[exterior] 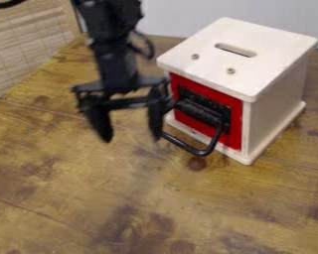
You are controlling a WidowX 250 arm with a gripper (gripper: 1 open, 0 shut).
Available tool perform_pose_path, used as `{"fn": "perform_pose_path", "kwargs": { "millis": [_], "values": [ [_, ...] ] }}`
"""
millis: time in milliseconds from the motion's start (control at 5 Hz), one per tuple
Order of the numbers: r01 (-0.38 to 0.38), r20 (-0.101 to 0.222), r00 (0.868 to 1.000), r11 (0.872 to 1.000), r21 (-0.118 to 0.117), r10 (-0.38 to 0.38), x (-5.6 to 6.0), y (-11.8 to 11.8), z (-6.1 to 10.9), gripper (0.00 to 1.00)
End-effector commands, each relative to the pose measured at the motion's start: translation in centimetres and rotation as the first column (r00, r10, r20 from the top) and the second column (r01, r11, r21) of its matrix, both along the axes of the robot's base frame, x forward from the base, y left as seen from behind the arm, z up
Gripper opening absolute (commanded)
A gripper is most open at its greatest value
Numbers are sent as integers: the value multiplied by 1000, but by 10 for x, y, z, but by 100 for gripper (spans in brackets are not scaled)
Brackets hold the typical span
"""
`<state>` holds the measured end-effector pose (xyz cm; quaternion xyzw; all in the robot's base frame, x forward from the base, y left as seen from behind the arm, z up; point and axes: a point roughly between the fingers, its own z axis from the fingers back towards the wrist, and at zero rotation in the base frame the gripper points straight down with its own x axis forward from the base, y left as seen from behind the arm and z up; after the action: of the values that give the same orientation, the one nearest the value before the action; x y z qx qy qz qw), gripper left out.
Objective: Open the drawer
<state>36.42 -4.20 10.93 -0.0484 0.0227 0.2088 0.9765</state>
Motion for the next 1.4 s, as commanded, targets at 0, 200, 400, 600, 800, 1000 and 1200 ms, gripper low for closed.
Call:
{"fn": "perform_pose_path", "kwargs": {
  "millis": [0, 200, 400, 600, 800, 1000, 1200],
  "values": [
    [-132, 90, 987, 990, -41, 135, 18, -13, 7, 100],
    [-239, 96, 965, 969, -65, 244, 10, -18, -7, 100],
    [-267, 91, 957, 960, -80, 274, 9, -20, -14, 100],
    [-283, 89, 953, 955, -87, 290, 11, -19, -15, 100],
    [-288, 89, 951, 953, -89, 296, 13, -18, -15, 100],
    [-271, 90, 956, 958, -92, 279, 14, -10, -21, 100],
    [-253, 91, 961, 963, -95, 261, 16, -1, -28, 100]
  ]
}}
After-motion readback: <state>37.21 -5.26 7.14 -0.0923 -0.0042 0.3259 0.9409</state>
